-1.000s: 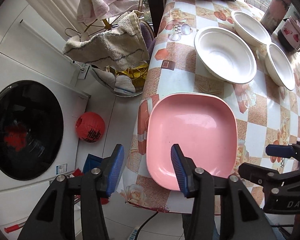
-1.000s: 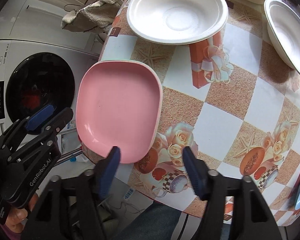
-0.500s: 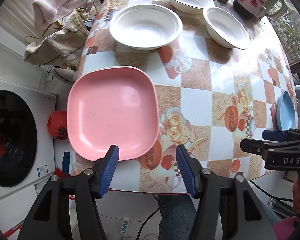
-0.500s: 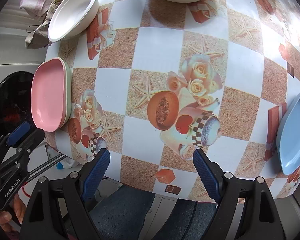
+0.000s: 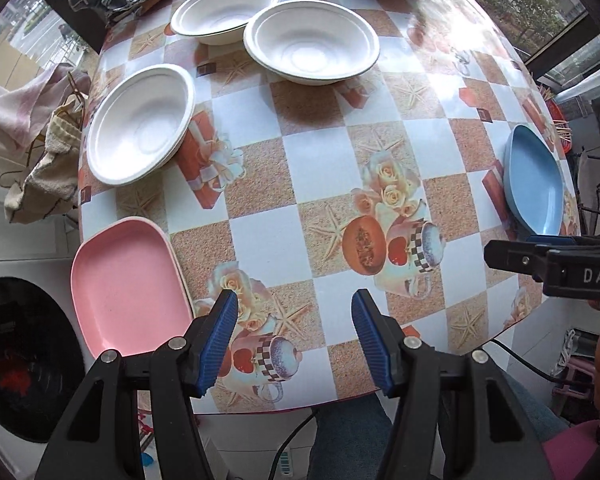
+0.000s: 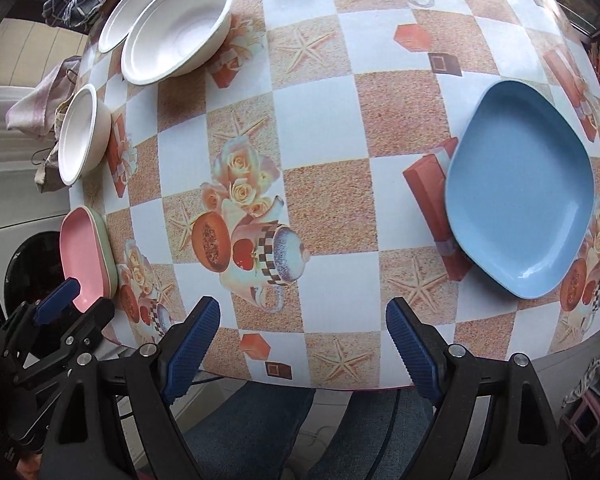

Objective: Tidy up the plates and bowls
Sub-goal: 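Move both open grippers to the light-blue plate's rim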

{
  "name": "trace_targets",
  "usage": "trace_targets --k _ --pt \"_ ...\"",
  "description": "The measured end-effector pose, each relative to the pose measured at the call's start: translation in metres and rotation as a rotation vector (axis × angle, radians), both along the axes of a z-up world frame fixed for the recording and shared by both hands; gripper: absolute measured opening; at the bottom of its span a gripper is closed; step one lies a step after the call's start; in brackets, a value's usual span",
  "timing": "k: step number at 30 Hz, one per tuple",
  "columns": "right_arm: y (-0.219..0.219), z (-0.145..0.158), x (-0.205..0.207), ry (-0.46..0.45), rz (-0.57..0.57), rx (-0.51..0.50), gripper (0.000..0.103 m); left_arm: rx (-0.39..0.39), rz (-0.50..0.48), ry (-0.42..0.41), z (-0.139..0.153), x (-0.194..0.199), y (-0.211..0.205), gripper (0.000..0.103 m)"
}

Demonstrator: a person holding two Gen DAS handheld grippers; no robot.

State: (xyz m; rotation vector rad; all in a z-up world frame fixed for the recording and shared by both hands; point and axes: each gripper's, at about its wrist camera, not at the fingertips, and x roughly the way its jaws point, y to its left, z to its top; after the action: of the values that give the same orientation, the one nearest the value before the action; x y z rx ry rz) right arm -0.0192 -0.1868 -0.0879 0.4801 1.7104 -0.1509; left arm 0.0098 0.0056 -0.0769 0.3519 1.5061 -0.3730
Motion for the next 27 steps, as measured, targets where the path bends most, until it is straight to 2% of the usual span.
trace_targets --k 4,10,14,17,20,23,27 --pt "-0.040 0.006 -0.025 -0.019 -0.113 -0.018 0.086 0.007 -0.141 -0.001 0.001 0.005 -0.050 0.063" --pt "-0.112 0.039 -0.082 -0.065 -0.283 -0.134 0.086 0.006 -0.339 0.035 -0.002 0.006 -0.137 0.063" --pt "-0.157 0.058 -0.143 -0.086 -0.513 -0.207 0.086 0.025 -0.503 0.023 -0.004 0.000 -0.194 0.063" --pt "-0.178 0.062 -0.194 -0.084 -0.698 -0.216 0.086 0.036 -0.620 0.010 -0.005 -0.010 -0.229 0.063" --pt "-0.188 0.055 -0.229 -0.058 -0.823 -0.196 0.086 0.018 -0.690 0.000 -0.002 -0.022 -0.255 0.063" --pt "-0.191 0.047 -0.240 -0.046 -0.876 -0.172 0.086 -0.006 -0.718 0.009 0.000 -0.033 -0.267 0.063" --pt "-0.192 0.045 -0.239 -0.047 -0.858 -0.172 0.086 0.007 -0.744 0.022 -0.006 -0.044 -0.269 0.063"
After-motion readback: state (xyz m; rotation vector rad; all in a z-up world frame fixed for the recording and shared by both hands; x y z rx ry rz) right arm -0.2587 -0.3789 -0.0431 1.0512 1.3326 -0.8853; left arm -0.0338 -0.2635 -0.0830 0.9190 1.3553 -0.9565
